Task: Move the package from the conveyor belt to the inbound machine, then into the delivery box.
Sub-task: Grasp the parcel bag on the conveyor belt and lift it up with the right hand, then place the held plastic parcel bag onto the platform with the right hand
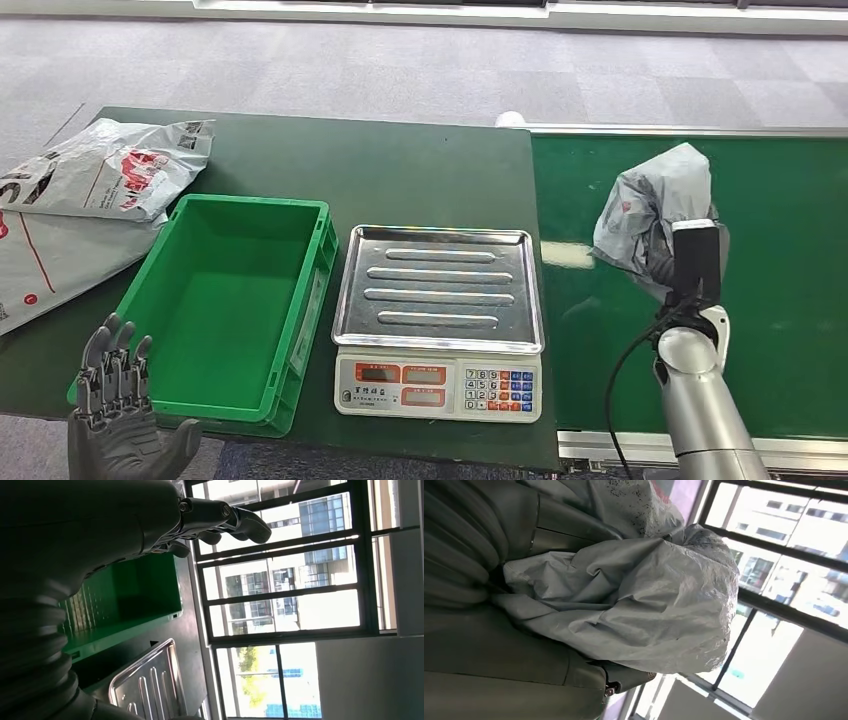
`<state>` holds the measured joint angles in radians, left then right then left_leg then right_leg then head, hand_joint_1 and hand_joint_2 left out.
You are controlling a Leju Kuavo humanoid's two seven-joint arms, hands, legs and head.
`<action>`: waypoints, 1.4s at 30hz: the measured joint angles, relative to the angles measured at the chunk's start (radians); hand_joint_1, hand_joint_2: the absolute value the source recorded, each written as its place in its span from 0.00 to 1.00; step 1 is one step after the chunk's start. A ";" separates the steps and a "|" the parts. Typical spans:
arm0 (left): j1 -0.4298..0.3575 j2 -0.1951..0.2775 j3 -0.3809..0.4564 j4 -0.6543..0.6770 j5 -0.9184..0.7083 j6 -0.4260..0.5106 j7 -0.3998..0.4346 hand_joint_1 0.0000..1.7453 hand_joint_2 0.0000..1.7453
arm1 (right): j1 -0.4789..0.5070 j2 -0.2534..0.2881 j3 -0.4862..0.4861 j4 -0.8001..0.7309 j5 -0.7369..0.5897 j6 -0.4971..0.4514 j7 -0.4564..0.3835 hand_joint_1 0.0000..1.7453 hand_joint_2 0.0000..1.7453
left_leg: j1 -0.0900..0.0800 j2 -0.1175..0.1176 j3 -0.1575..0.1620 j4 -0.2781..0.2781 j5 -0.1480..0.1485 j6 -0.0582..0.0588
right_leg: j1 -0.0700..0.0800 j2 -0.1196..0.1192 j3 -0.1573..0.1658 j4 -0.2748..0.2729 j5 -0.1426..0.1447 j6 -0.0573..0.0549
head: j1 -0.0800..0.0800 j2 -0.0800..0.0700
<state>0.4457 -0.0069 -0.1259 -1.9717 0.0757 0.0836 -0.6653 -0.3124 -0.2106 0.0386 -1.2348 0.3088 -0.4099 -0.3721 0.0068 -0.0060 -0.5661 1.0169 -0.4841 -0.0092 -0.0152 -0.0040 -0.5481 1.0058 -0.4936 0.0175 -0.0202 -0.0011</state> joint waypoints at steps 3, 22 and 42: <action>-0.003 -0.001 -0.002 0.009 -0.010 0.008 -0.004 0.00 1.00 | -0.015 0.031 0.101 -0.060 0.040 0.036 0.094 1.00 1.00 | 0.000 0.001 0.000 0.000 0.000 0.000 | 0.000 0.001 0.000 0.000 0.000 -0.001 | 0.000 0.000; -0.066 0.025 -0.049 0.078 -0.037 -0.039 0.047 0.00 1.00 | -0.137 0.202 0.420 0.100 0.245 0.414 0.546 0.00 0.00 | 0.002 0.001 0.000 0.000 0.003 -0.003 | 0.001 0.001 -0.002 0.001 0.002 -0.003 | 0.000 0.000; -0.077 0.024 -0.049 0.113 -0.072 -0.088 0.043 0.00 1.00 | -0.093 0.238 0.446 0.037 0.150 0.711 0.280 0.00 0.00 | 0.002 0.002 0.000 0.000 0.003 -0.003 | 0.002 0.003 -0.003 0.001 0.003 -0.004 | 0.000 0.000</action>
<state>0.3689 0.0168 -0.1748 -1.8587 0.0038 -0.0042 -0.6218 -0.4050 0.0271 0.4841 -1.1974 0.4587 0.3008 -0.0916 0.0086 -0.0044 -0.5660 1.0166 -0.4811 -0.0126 -0.0136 -0.0010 -0.5509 1.0066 -0.4906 0.0135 -0.0202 -0.0011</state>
